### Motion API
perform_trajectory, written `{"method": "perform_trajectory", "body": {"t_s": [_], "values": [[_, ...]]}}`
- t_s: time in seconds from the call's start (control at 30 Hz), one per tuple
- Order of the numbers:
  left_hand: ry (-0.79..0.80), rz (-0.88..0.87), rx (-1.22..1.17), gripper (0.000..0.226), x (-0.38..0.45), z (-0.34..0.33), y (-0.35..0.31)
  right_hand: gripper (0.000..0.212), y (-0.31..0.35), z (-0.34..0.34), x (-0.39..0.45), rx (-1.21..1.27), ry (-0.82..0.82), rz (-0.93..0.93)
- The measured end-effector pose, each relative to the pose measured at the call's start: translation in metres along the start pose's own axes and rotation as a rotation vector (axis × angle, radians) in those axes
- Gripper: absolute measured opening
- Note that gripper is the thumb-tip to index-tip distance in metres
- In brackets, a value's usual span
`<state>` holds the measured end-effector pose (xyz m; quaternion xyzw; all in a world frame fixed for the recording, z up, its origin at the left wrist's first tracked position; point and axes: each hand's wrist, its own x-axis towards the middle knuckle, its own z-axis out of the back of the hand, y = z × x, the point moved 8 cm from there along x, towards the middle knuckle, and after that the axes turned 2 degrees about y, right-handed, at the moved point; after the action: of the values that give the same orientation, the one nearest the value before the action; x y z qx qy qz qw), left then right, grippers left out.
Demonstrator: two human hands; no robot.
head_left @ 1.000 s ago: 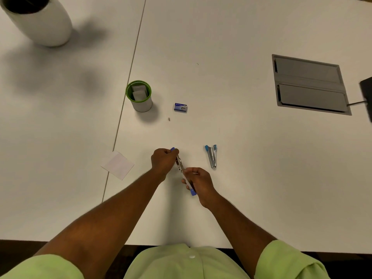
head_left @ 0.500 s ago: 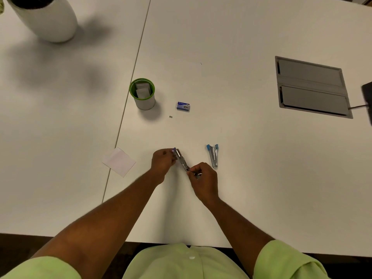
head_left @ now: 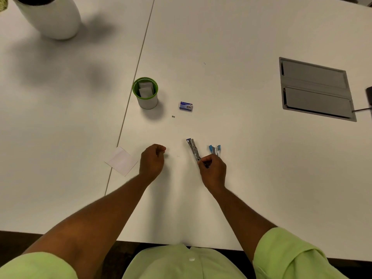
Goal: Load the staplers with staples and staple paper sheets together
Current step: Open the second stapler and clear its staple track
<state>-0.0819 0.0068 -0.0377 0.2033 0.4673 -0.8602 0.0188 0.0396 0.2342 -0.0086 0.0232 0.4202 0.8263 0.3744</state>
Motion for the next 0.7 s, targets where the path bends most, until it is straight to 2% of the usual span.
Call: {"method": "perform_trajectory", "body": {"t_s": [0.13, 0.2, 0.3, 0.43, 0.6, 0.7], "values": [[-0.051, -0.263, 0.357, 0.032, -0.004, 0.018, -0.002, 0.010, 0.002, -0.003, 0.011, -0.063, -0.018, -0.001], [-0.027, -0.323, 0.496, 0.043, 0.000, 0.024, 0.007, 0.009, 0.007, -0.005, 0.017, -0.090, -0.031, 0.018], [0.011, -0.293, 0.631, 0.059, 0.011, 0.034, 0.030, 0.010, 0.012, -0.008, 0.025, -0.154, -0.034, 0.022], [0.018, -0.301, 0.734, 0.070, 0.026, 0.041, 0.046, 0.009, 0.014, -0.013, 0.032, -0.250, -0.023, 0.021], [0.056, -0.298, 0.758, 0.071, 0.037, 0.032, 0.057, 0.006, 0.024, -0.020, 0.038, -0.348, -0.019, 0.065], [0.011, -0.304, 0.753, 0.070, 0.033, 0.027, 0.060, 0.009, 0.027, -0.022, 0.037, -0.384, -0.029, 0.078]]}}
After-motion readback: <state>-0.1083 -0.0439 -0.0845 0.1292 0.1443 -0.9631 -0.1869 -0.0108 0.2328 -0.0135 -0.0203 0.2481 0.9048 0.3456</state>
